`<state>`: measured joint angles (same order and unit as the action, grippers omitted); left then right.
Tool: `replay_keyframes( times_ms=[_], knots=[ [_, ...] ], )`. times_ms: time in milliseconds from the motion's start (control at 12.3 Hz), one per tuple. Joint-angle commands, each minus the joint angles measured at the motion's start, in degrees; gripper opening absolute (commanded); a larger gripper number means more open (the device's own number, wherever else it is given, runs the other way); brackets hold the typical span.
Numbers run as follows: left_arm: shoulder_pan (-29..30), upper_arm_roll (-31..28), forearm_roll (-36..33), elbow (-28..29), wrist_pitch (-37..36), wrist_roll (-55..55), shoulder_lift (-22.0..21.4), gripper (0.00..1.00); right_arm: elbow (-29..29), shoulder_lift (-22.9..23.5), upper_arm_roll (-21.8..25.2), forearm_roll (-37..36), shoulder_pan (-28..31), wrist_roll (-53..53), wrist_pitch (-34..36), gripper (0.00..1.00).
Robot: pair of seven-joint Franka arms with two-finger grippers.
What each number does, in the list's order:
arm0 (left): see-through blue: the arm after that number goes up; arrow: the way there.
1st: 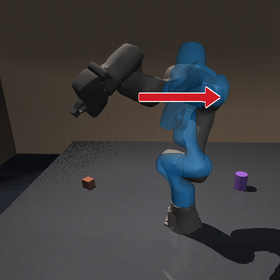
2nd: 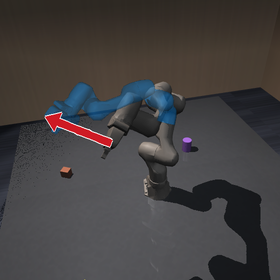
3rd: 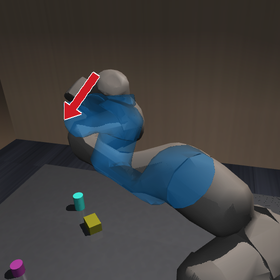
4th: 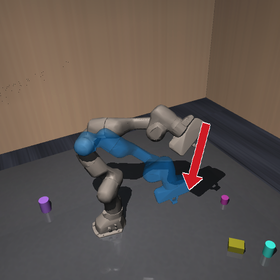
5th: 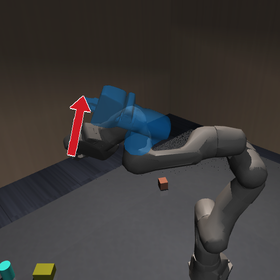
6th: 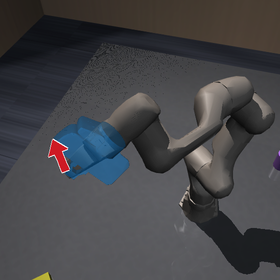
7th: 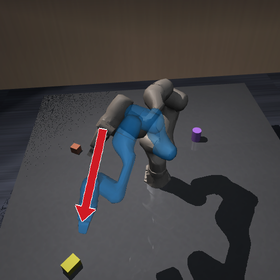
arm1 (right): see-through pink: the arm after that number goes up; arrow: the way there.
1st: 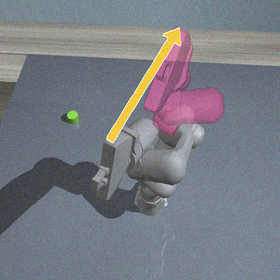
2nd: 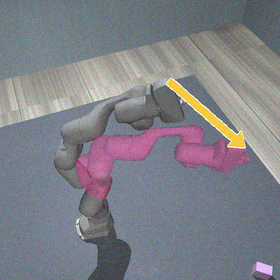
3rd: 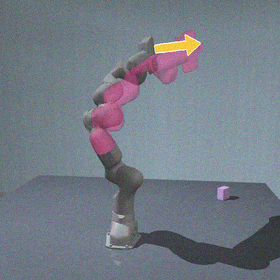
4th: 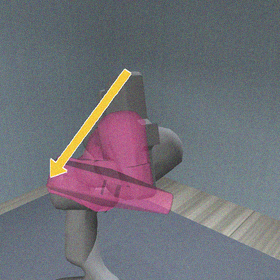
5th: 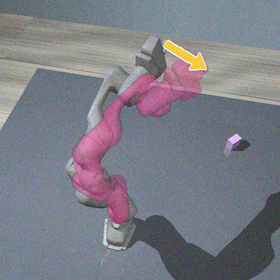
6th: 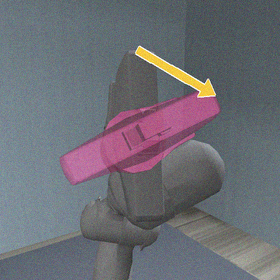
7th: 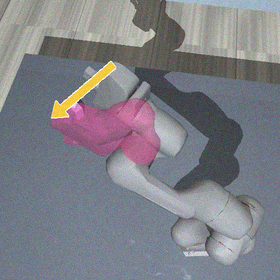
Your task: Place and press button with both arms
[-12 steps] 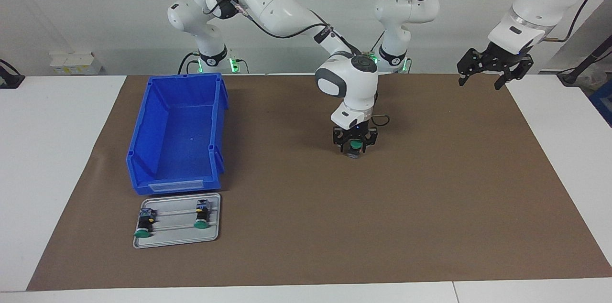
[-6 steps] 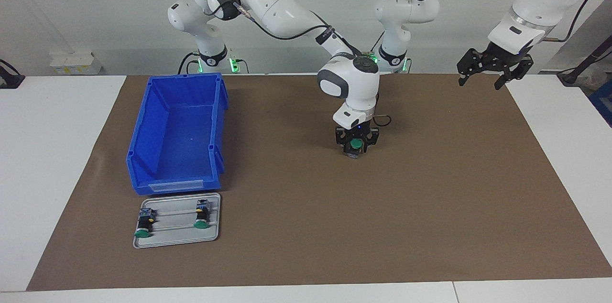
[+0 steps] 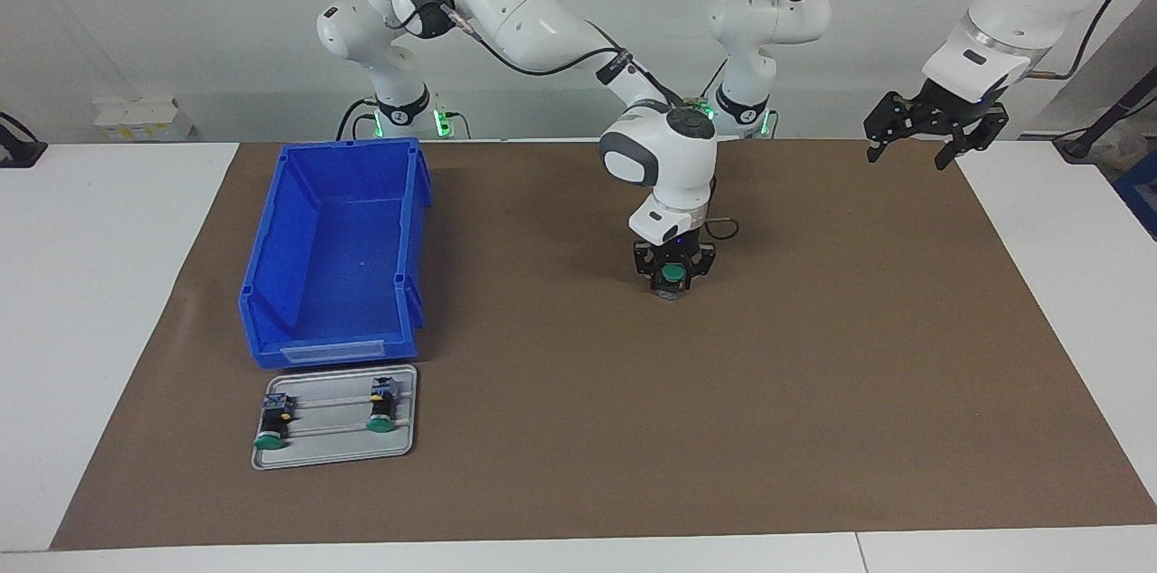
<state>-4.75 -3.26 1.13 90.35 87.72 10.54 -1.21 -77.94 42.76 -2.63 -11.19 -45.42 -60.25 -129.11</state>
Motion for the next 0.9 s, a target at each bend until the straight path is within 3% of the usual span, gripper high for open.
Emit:
replay_keyframes(
  times_ms=[0, 570, 815],
  knots=[
    [0.79, 0.62, -1.05, 2.02, 0.52, 0.01, -1.78, 1.0, 0.6, 0.4, -0.18, -1.29, 0.51, -1.54, 0.79, 0.49],
    [0.79, 0.62, -1.05, 2.02, 0.52, 0.01, -1.78, 1.0, 0.6, 0.31, -0.18, -1.2, 0.51, -1.62, 0.79, 0.17],
    [0.79, 0.62, -1.05, 2.02, 0.52, 0.01, -1.78, 1.0, 0.6, 0.05, 0.17, -1.55, 0.51, -1.63, 0.96, 0.13]
  ],
)
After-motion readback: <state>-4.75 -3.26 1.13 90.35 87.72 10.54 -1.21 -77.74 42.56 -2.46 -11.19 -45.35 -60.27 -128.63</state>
